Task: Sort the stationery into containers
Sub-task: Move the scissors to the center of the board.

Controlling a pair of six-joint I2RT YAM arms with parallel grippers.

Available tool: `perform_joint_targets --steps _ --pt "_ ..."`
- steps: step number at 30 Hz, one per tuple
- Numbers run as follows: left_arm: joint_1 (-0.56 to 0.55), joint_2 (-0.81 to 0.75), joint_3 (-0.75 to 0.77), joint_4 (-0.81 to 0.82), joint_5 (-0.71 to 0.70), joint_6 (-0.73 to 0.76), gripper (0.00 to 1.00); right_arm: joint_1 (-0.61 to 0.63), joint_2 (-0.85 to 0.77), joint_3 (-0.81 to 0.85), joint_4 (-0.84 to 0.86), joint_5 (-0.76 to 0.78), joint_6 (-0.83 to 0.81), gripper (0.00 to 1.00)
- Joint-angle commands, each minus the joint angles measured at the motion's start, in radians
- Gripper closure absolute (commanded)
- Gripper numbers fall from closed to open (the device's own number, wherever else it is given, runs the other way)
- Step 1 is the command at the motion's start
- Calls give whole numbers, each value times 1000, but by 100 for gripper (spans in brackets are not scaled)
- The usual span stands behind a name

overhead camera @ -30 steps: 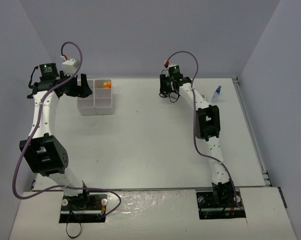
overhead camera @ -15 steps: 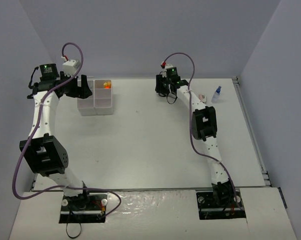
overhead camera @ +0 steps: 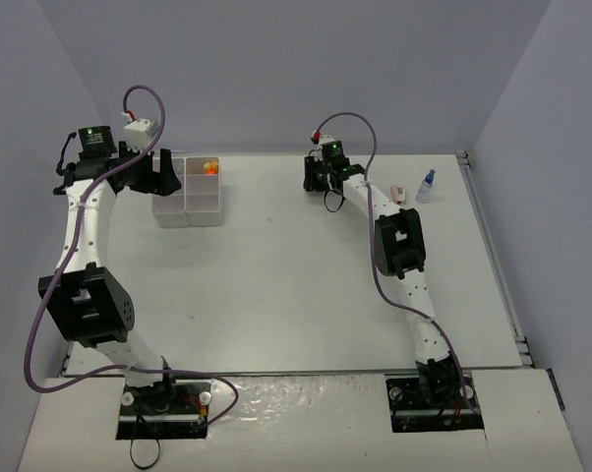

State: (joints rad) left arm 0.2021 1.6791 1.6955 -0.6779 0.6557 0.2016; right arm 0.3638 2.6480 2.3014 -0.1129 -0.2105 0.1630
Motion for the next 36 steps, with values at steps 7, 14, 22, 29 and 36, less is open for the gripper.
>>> perform_joint_targets --steps 7,14,22,29,36 --pt "-3 -66 36 13 9 12 25 -9 -72 -55 -70 117 0 73" --pt "-1 -56 47 14 9 18 25 11 -167 -278 -161 206 -66 97" --pt "-1 -26 78 35 25 -16 25 53 -301 -502 -221 258 -137 100" --pt "-3 -15 97 45 40 -41 26 77 -372 -558 -253 221 -132 100" --pt "-3 -12 99 56 55 -56 25 81 -373 -566 -262 161 -120 90"
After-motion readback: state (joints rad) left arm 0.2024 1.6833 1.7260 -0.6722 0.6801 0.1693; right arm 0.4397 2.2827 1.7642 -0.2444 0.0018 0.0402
